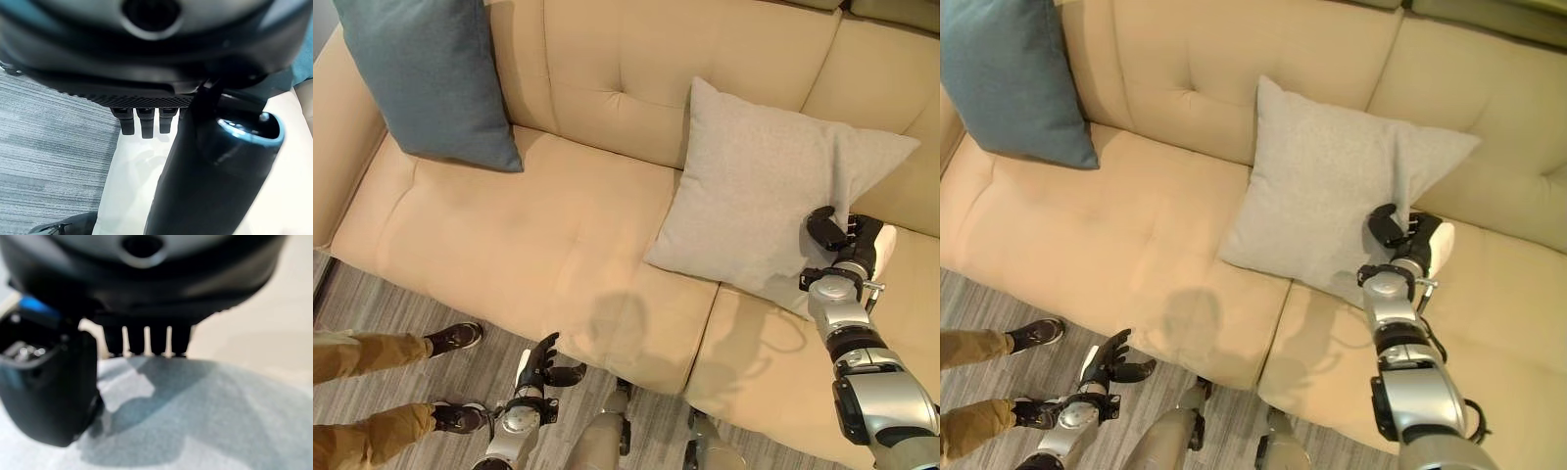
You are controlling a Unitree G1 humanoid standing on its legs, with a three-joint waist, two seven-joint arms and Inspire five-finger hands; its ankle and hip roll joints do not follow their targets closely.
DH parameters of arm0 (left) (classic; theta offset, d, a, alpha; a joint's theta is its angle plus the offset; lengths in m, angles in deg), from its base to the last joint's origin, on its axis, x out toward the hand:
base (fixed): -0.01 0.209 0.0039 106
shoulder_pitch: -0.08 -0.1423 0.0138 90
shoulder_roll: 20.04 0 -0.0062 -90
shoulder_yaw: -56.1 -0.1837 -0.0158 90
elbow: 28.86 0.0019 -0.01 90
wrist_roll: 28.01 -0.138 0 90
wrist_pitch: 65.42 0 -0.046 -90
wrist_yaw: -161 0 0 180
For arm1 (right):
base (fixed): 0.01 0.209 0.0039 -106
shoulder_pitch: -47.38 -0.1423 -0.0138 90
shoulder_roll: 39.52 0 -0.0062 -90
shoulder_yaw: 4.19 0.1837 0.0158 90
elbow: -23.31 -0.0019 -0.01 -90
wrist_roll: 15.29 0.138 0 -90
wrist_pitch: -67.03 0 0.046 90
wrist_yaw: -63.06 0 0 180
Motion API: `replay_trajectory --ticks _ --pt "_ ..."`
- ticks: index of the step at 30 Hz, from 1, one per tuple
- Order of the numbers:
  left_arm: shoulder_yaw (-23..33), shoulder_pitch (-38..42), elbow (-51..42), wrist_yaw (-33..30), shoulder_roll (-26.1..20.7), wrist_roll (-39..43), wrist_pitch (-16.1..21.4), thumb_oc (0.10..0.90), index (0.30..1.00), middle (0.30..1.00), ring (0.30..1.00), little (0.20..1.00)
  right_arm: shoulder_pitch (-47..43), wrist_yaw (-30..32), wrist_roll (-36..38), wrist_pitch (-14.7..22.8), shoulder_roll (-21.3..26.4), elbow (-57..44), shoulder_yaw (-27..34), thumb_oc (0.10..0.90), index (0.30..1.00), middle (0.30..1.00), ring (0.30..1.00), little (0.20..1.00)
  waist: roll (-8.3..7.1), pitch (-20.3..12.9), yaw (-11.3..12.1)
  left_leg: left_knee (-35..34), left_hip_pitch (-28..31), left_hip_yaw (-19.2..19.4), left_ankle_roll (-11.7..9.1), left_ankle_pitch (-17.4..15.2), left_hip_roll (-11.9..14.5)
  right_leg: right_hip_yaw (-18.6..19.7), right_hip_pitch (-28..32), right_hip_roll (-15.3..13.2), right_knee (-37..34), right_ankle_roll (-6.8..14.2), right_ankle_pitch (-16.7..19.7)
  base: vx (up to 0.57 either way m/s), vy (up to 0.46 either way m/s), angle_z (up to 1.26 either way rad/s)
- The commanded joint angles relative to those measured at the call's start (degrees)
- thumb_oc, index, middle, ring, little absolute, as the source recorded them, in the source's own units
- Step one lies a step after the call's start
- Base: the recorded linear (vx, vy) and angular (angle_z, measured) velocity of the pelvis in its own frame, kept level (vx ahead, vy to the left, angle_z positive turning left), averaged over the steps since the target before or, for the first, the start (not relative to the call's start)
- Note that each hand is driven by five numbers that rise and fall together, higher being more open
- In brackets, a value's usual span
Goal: Pick up all the scattered cushions and arrange them neatly on the sofa.
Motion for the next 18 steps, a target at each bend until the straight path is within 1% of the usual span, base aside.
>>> replay_trajectory --ticks 1,2,3,4,9,12,15,16,17,18 --pt "0.0 1.0 2.3 -1.3 1.1 0.1 1.9 0.8 0.9 0.9 0.9 0.9 -2.6 1.1 -0.1 2.7 2.5 -0.8 -2.7 0.447 0.371 0.371 0.371 0.371 0.5 -0.8 0.3 -0.6 1.8 1.1 -2.5 -6.4 -2.4 2.1 -3.3 -0.2 0.3 2.5 0.2 0.0 0.0 0.0" --pt "-0.1 1.0 2.4 -1.4 1.0 0.2 1.9 0.8 0.9 0.9 0.9 0.9 -2.8 1.0 0.0 2.7 2.5 -0.5 -3.0 0.571 0.556 0.556 0.556 0.556 0.55 -0.8 0.3 -0.6 1.7 1.2 -2.5 -6.4 -2.4 2.1 -3.4 -0.2 0.3 2.5 0.2 0.0 0.0 0.0" --pt "-0.1 1.0 2.4 -1.4 1.0 0.2 1.9 0.8 0.9 0.9 0.9 0.9 -2.8 1.0 0.0 2.7 2.5 -0.4 -3.0 0.599 0.599 0.599 0.599 0.599 0.56 -0.8 0.3 -0.6 1.6 1.2 -2.5 -6.4 -2.4 2.1 -3.5 -0.2 0.3 2.5 0.3 0.0 0.0 0.0" --pt "0.0 1.1 2.5 -1.5 1.0 0.3 1.9 0.8 0.9 0.9 0.9 0.9 -3.1 1.0 0.1 2.7 2.6 -0.2 -3.2 0.8 0.9 0.9 0.9 0.9 0.6 -0.8 0.3 -0.6 1.5 1.3 -2.5 -6.3 -2.4 2.2 -3.5 -0.3 0.3 2.5 0.4 0.0 0.0 0.0" --pt "0.1 1.0 2.4 -1.7 0.9 0.2 1.9 0.8 0.9 0.9 0.9 0.9 -3.2 1.0 0.1 2.7 3.1 -0.8 -3.2 0.8 0.9 0.9 0.9 0.9 0.61 -0.8 0.2 -0.6 1.6 1.4 -2.5 -6.2 -2.5 2.1 -3.5 -0.4 0.4 2.5 0.5 0.0 0.0 0.0" --pt "0.6 0.9 1.2 -1.8 0.8 0.2 2.1 0.8 0.9 0.9 0.9 0.9 -2.0 1.3 -0.6 2.7 3.7 -3.9 -2.7 0.8 0.9 0.9 0.9 0.9 0.23 -0.7 -0.1 -0.6 1.8 1.5 -2.4 -6.3 -2.5 2.2 -3.4 -0.4 0.5 2.5 0.5 0.0 0.0 0.0" --pt "2.0 2.5 -5.0 -3.1 -0.6 1.5 3.1 0.8 0.9 0.9 0.9 0.9 0.0 1.4 -1.9 2.6 4.8 -8.5 -2.1 0.8 0.9 0.9 0.9 0.9 -0.55 -0.4 -0.5 -0.6 2.0 1.9 -2.3 -6.8 -2.4 2.2 -3.5 -0.5 0.7 2.5 0.4 0.0 0.0 0.0" --pt "2.0 2.5 -5.0 -3.1 -0.7 1.5 3.1 0.8 0.9 0.9 0.9 0.9 0.0 1.4 -1.9 2.6 4.8 -8.5 -2.1 0.8 0.9 0.9 0.9 0.9 -0.58 -0.5 -0.5 -0.6 1.8 1.9 -2.3 -6.6 -2.4 2.2 -3.7 -0.5 0.6 2.5 0.6 0.0 0.0 0.0" --pt "2.6 4.1 -9.1 -3.8 -1.5 2.6 3.8 0.8 0.9 0.9 0.9 0.9 1.0 1.2 -1.9 2.7 5.1 -10.5 -1.7 0.8 0.9 0.9 0.9 0.9 -1.03 -0.3 -0.8 -0.6 1.9 2.2 -2.3 -6.9 -2.3 2.4 -3.9 -0.5 0.7 2.5 0.5 0.0 0.0 0.0" --pt "2.6 4.1 -9.2 -3.8 -1.5 2.6 3.8 0.8 0.9 0.9 0.9 0.9 1.0 1.2 -1.9 2.7 5.1 -10.5 -1.7 0.8 0.9 0.9 0.9 0.9 -1.06 -0.4 -0.9 -0.6 1.7 2.1 -2.2 -6.7 -2.4 2.3 -4.1 -0.5 0.7 2.5 0.7 0.0 0.0 0.0"
